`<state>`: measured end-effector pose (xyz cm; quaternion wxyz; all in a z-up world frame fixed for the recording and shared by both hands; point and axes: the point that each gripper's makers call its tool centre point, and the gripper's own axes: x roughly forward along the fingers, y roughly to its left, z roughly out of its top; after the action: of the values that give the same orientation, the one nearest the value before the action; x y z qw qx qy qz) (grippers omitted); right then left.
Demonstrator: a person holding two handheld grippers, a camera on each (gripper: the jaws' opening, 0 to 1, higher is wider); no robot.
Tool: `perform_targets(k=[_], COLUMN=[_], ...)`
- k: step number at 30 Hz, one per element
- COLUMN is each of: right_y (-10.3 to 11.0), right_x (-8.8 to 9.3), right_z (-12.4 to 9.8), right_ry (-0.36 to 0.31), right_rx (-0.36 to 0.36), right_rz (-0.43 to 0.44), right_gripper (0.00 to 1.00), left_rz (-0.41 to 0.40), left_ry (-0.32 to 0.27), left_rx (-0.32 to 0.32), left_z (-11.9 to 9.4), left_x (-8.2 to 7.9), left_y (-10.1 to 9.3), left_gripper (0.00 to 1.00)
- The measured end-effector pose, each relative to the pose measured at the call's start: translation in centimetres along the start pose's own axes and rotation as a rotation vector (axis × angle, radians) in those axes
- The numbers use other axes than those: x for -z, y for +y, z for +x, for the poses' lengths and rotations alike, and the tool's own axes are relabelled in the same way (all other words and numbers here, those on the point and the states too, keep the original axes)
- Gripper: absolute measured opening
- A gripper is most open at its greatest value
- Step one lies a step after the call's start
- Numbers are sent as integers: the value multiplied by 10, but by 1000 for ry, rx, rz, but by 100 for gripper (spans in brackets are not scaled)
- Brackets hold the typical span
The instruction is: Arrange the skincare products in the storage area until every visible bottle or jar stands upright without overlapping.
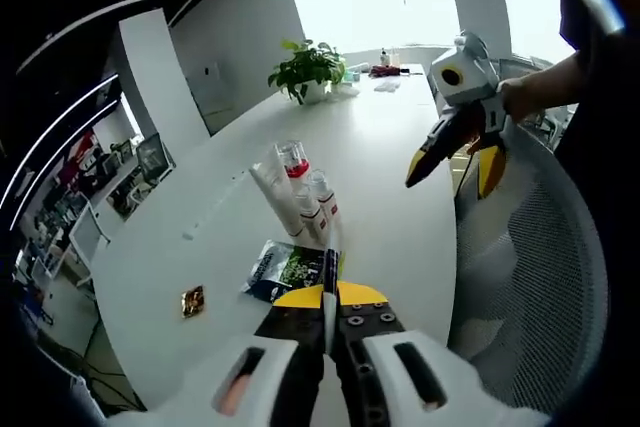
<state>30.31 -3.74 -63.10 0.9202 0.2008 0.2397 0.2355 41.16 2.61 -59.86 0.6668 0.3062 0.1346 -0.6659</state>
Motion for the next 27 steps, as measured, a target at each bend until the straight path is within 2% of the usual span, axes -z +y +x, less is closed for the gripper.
perform_targets(k=[6, 11, 15, 20, 24, 27], right_y=[18, 36, 56, 75, 87, 92], right_x=[-19, -42, -69, -87, -99, -105], right_z=[0, -2, -2, -1, -2, -3], right_ry=[-56, -110, -189, -209, -227, -234], right_rx=[-55, -117, -176, -199, -229, -243], right_rz=[13, 28, 40, 3, 1, 10], right_gripper=[56, 46, 46, 48, 49, 49], left_rz=[40, 80, 104, 136, 188, 247], left_ry=[-70, -106, -136, -171, -194, -187], left_rx=[-15, -58, -89, -122, -147, -171], left_z=[-11, -23, -35, -46, -54, -58], left_x=[-20, -37, -50, -67, -81, -87], left_y=[-10, -12, -11, -11, -12, -13], left_gripper=[3, 3, 3, 3, 3, 4])
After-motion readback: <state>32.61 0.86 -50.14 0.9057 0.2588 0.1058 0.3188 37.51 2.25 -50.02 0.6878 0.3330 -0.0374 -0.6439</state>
